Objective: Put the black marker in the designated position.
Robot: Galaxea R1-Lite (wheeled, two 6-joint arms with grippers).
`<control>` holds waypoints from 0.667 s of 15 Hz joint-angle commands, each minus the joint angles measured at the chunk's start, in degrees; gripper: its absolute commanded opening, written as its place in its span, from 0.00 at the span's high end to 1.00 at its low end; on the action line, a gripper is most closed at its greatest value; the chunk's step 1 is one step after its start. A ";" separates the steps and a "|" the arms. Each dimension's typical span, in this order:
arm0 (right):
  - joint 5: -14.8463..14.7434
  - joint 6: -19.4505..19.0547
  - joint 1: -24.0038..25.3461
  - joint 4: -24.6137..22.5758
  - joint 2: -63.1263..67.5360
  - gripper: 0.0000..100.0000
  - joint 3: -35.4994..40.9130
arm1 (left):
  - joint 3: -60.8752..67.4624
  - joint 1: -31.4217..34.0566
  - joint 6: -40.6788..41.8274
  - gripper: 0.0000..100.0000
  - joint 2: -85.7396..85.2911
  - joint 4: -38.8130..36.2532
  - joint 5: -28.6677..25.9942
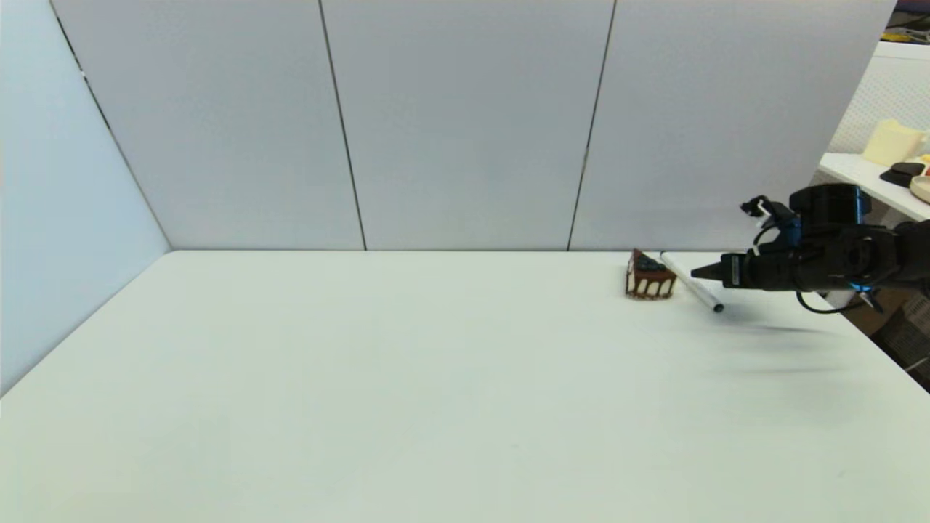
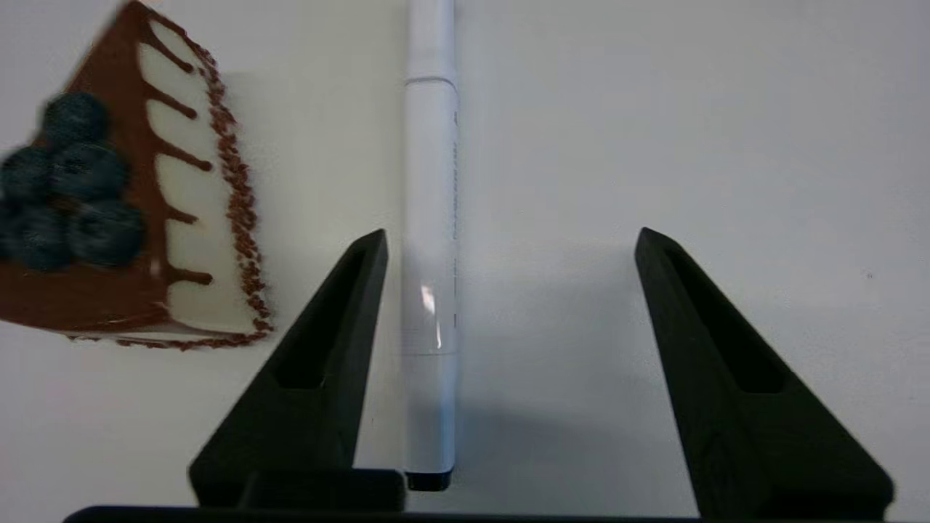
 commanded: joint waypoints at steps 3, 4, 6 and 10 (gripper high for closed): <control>0.29 -0.16 -0.28 11.18 -16.34 0.00 1.09 | 0.00 0.00 0.02 0.00 -0.01 -0.02 0.00; 0.20 -0.16 -0.46 13.64 -20.29 0.00 2.50 | 0.00 0.00 0.02 0.00 -0.01 -0.02 0.00; 0.03 -0.16 -0.46 16.72 -29.79 0.00 7.60 | 0.00 0.00 0.02 0.00 -0.01 -0.02 0.00; -0.15 -0.51 -0.19 15.93 -54.84 0.00 25.26 | 0.00 0.00 0.02 0.00 -0.01 -0.02 0.00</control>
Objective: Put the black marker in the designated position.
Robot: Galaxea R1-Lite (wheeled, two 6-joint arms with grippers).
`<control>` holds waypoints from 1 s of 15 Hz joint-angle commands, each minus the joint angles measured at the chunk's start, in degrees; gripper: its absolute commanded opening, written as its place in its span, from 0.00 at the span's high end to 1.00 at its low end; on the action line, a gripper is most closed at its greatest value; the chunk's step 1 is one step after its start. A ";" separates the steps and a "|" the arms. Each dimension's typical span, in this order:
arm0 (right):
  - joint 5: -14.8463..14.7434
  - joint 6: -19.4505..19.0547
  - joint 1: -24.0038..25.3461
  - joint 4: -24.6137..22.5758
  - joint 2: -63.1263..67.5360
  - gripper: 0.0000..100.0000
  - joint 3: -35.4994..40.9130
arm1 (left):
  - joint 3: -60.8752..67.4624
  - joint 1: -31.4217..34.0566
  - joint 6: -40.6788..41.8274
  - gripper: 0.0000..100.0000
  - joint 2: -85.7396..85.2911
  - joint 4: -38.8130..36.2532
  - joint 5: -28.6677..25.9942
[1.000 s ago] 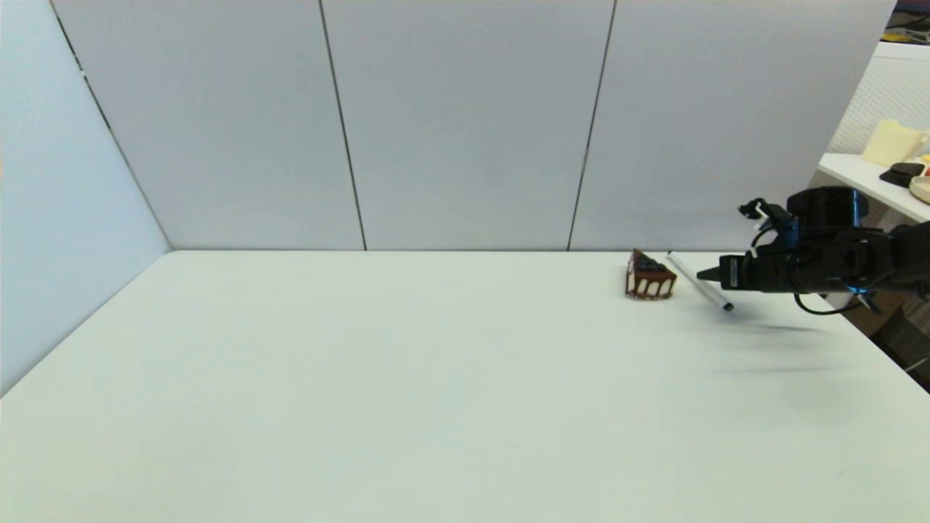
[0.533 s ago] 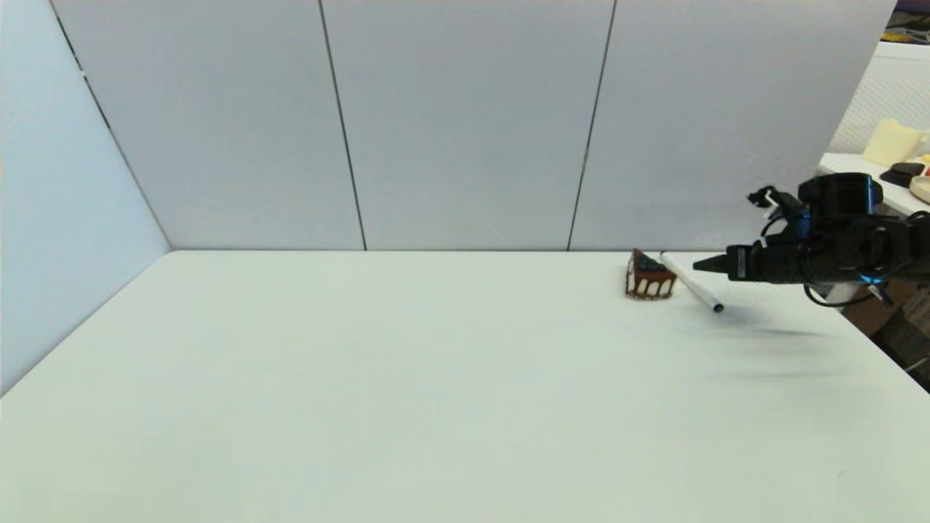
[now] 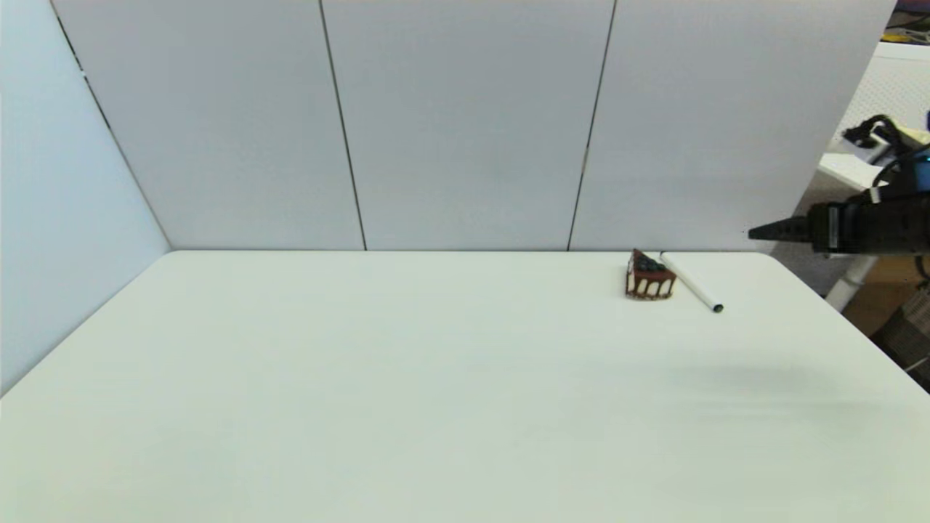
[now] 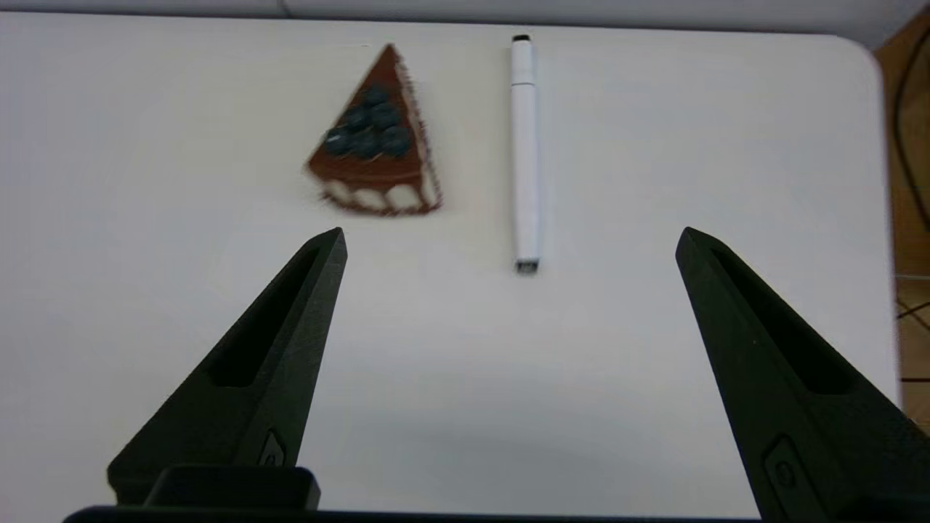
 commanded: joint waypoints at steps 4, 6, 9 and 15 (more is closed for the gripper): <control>-2.02 -0.01 0.20 -2.77 -47.50 0.00 36.80 | 0.00 0.00 0.00 0.00 -0.01 0.08 0.00; -6.06 -0.45 0.29 -3.12 -55.24 0.00 42.33 | 0.00 0.00 0.00 0.00 -0.01 -0.01 0.00; -13.18 -0.45 2.04 -2.51 -64.47 0.00 47.25 | 0.00 0.00 0.00 0.00 -0.01 -0.01 0.00; -18.63 -0.54 4.33 -2.95 -76.95 0.00 53.76 | 0.00 0.00 0.00 0.00 -0.01 -0.01 0.00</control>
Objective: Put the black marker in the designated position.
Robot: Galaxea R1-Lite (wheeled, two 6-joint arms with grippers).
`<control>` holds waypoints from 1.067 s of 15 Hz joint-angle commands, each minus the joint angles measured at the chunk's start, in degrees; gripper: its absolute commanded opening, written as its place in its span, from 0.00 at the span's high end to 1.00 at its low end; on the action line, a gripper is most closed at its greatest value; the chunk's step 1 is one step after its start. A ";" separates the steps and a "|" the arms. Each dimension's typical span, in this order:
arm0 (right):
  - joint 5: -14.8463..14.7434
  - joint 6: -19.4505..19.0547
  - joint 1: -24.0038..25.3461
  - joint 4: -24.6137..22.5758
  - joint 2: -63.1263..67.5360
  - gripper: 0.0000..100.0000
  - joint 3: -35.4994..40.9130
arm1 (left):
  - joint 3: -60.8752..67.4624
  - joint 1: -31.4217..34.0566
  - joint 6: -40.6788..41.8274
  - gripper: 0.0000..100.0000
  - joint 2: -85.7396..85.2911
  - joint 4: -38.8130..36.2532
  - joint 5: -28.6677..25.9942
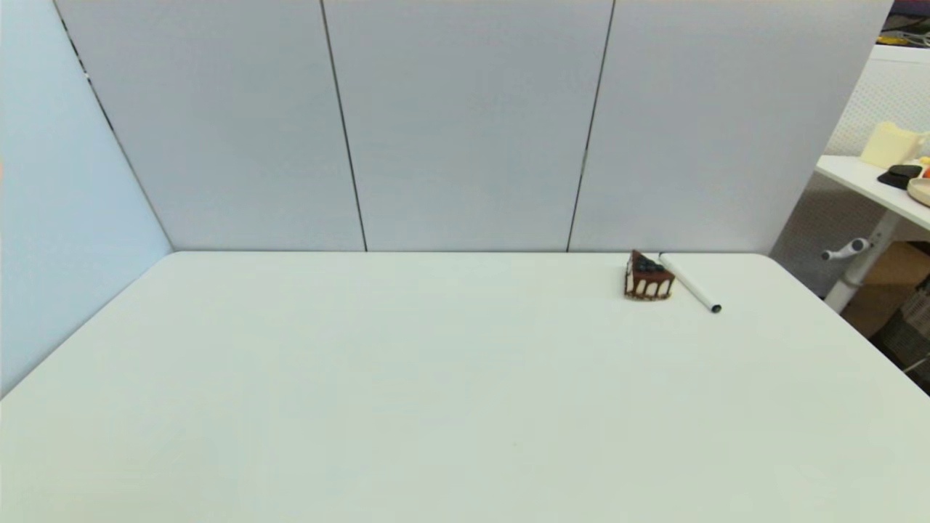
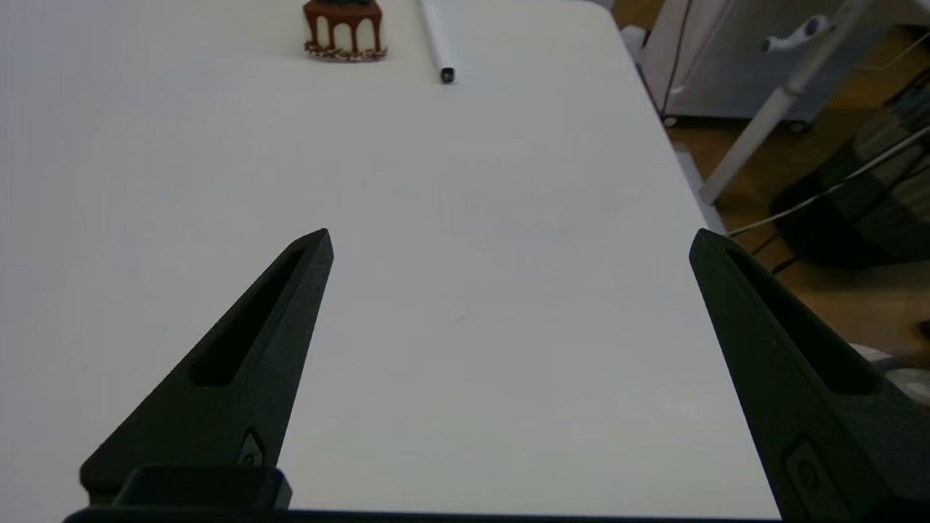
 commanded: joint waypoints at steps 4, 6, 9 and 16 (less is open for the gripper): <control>-1.73 0.41 4.66 -0.14 -11.96 0.00 5.13 | 0.00 0.00 0.00 0.00 -0.01 -0.01 -0.02; -1.81 -0.03 8.08 0.04 -14.60 0.00 5.93 | 0.00 0.00 0.00 0.00 -0.01 -0.01 -0.02; -1.73 -3.46 8.44 -0.49 -23.57 0.00 13.04 | 0.00 0.00 0.00 0.00 -0.01 0.08 -0.02; 0.56 -4.07 8.52 -4.62 -28.05 0.00 20.95 | 0.00 0.00 0.00 0.00 -0.01 0.08 -0.02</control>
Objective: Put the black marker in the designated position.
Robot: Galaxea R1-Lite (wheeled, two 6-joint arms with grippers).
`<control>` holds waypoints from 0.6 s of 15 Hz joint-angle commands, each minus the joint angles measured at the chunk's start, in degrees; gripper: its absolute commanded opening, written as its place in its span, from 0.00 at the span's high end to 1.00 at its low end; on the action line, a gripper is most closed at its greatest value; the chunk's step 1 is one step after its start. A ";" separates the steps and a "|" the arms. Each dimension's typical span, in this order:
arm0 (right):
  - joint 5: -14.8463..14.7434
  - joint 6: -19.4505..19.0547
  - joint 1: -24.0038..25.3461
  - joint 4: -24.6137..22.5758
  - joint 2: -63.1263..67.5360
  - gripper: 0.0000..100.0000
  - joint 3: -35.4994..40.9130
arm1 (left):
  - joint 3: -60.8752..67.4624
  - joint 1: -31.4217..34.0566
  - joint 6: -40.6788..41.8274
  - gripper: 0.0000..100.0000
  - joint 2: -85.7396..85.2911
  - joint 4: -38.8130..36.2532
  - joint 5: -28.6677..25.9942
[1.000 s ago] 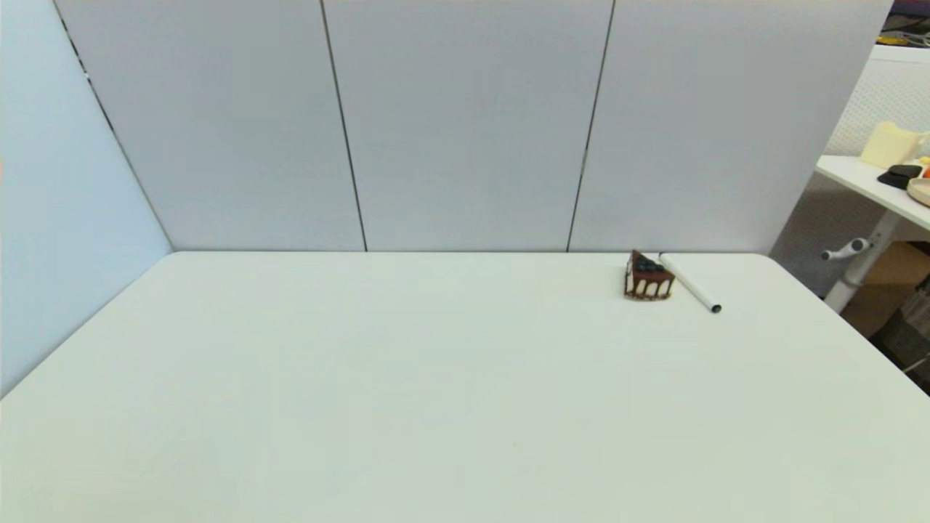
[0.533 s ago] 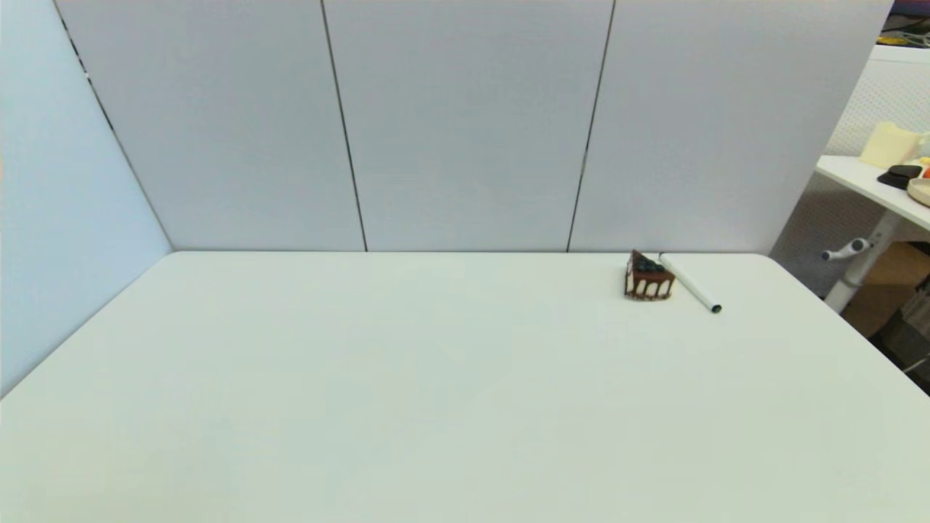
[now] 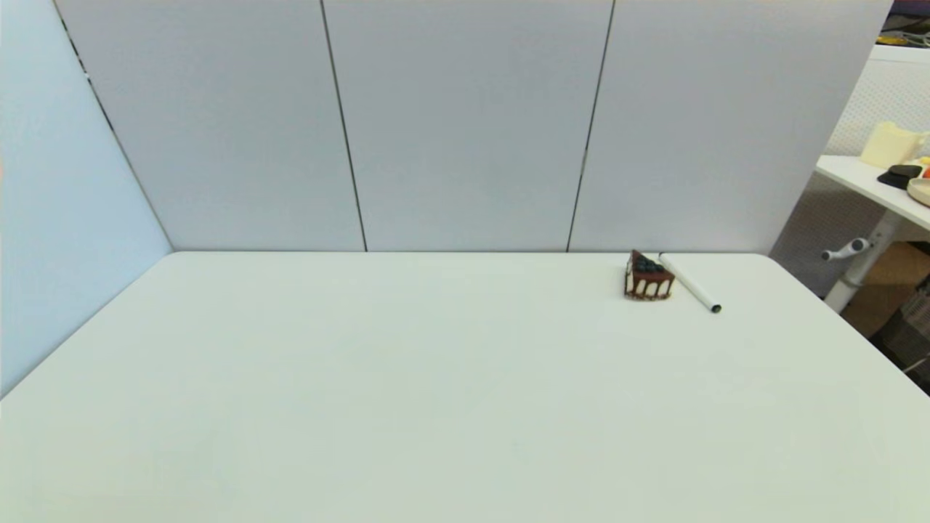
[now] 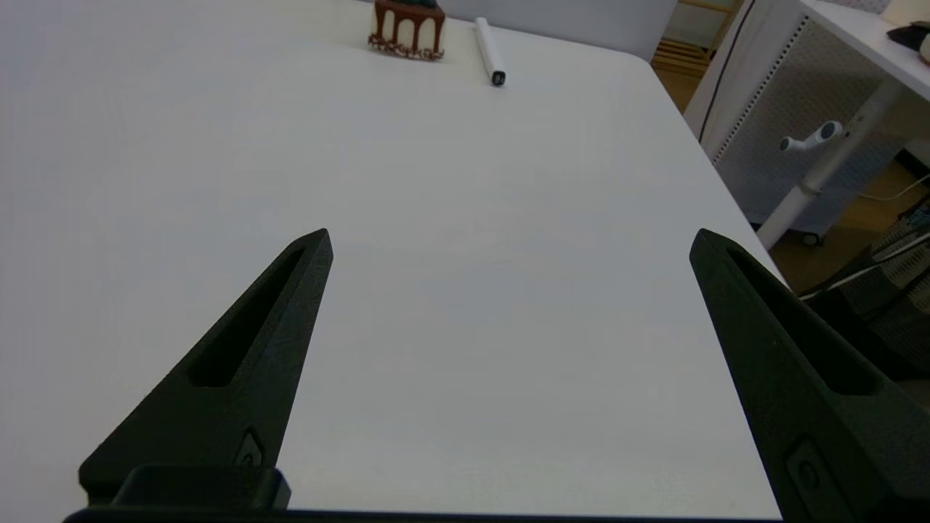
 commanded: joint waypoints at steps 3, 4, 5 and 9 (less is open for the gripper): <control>3.47 -1.76 0.03 -8.02 -1.36 0.00 4.77 | 0.00 0.00 0.00 0.00 -0.01 -0.02 0.00; 3.55 -1.76 0.03 -7.76 -1.36 0.00 4.77 | 0.00 0.00 0.00 0.00 -0.01 0.07 0.00; 4.43 -1.50 0.03 -7.49 -1.36 0.00 4.86 | 0.00 0.00 0.00 0.00 -0.01 -0.02 0.00; 5.14 1.57 0.03 -3.63 -1.36 0.00 4.16 | 0.00 0.00 0.00 0.00 -0.01 -0.02 0.00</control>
